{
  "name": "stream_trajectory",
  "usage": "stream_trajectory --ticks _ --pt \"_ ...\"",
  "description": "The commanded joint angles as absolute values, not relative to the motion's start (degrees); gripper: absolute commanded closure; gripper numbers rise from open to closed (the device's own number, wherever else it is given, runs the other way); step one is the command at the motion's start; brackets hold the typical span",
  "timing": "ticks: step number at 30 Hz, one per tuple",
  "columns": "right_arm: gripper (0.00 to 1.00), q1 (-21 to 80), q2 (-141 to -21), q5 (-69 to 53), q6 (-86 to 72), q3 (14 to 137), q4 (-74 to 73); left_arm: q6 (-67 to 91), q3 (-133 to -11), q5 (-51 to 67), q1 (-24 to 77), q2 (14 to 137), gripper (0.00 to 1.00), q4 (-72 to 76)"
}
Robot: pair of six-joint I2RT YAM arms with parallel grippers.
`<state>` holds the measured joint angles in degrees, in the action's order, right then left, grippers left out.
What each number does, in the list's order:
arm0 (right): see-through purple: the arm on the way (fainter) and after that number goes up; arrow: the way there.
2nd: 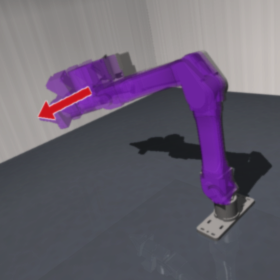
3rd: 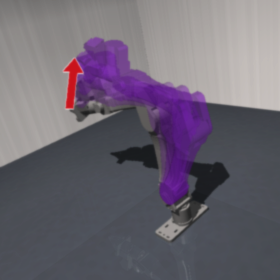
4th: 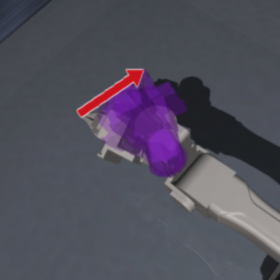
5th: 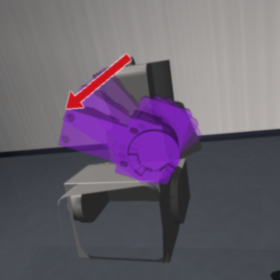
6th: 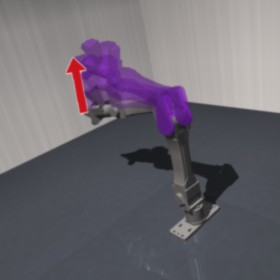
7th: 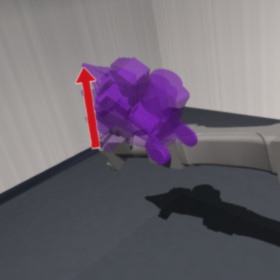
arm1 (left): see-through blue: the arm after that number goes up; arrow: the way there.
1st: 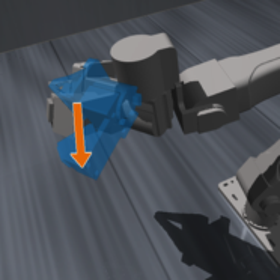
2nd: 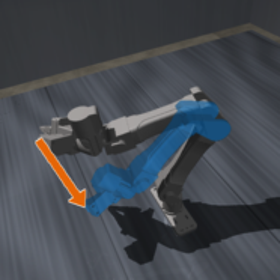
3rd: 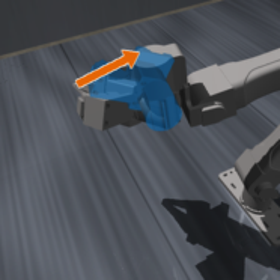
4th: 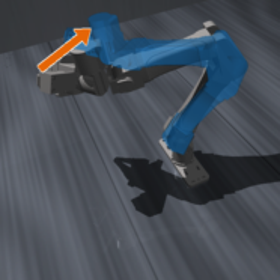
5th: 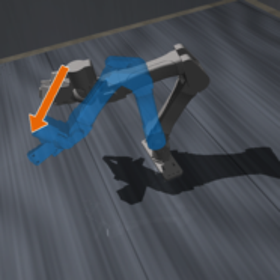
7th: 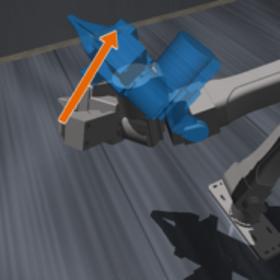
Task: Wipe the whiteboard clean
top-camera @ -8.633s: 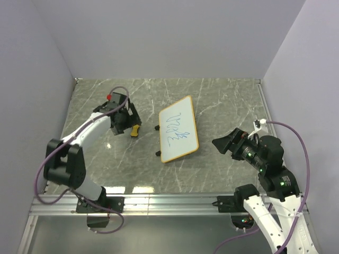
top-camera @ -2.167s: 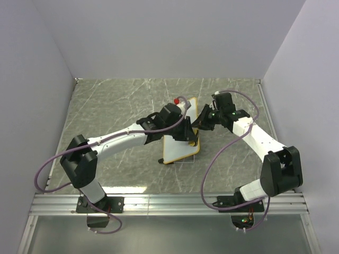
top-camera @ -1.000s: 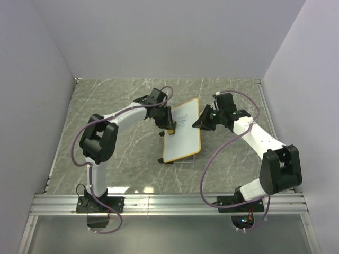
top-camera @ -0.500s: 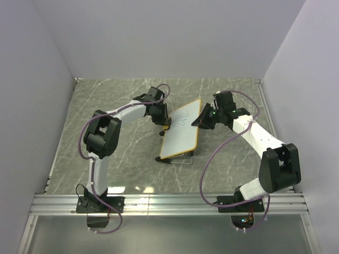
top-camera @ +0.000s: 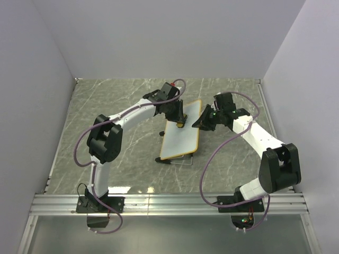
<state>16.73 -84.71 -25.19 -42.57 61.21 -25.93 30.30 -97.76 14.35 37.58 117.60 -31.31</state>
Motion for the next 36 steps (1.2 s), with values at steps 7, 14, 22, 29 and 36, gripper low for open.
stream_trajectory --ticks 7,14,22,29,36 --pt "1.00 20.7 -84.0 -28.6 -40.5 58.3 -25.8 37.4 -97.1 28.9 44.9 115.8 1.00 -30.5" --pt "1.00 20.7 -83.4 -28.3 -40.4 57.9 -26.0 37.0 -99.8 28.6 45.4 116.2 1.00 -32.5" --pt "1.00 21.2 -83.4 -27.8 -40.2 58.4 -26.3 34.3 -107.0 22.9 41.8 123.9 1.00 -39.8" --pt "1.00 21.7 -83.6 -27.2 -40.2 58.8 -26.6 33.4 -101.7 22.2 34.1 126.5 1.00 -37.5" --pt "1.00 22.3 -84.3 -26.7 -39.8 59.4 -27.1 31.8 -101.5 20.7 31.5 130.9 1.00 -36.7"
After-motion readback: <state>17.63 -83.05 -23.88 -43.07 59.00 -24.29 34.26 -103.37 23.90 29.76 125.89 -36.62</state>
